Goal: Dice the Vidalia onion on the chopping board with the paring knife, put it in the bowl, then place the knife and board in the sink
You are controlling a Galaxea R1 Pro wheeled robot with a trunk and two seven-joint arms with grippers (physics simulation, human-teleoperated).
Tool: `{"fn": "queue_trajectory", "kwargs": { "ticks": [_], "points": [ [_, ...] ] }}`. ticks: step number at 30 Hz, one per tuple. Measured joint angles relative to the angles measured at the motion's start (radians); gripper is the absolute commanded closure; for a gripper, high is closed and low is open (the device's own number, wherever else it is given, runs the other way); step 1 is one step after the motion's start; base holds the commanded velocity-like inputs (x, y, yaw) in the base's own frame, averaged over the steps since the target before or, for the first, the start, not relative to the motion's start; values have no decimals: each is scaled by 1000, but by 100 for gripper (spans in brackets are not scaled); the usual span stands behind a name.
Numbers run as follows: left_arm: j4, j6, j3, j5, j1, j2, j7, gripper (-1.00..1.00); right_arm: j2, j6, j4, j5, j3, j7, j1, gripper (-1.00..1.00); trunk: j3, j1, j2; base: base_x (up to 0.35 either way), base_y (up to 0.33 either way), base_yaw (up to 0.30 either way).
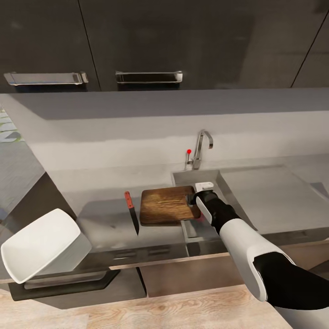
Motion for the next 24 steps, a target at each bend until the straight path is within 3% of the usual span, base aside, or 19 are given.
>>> {"fn": "queue_trajectory", "kwargs": {
  "ticks": [16,24],
  "points": [
    [6,-1,0,0,0,0,0,-100,0,-2,-23,-20,2,1,0,100,-22,0,0,0,0,0],
    [6,-1,0,0,0,0,0,-100,0,-1,-32,-11,-1,0,0,100,-24,0,0,0,59,0]
  ]
}}
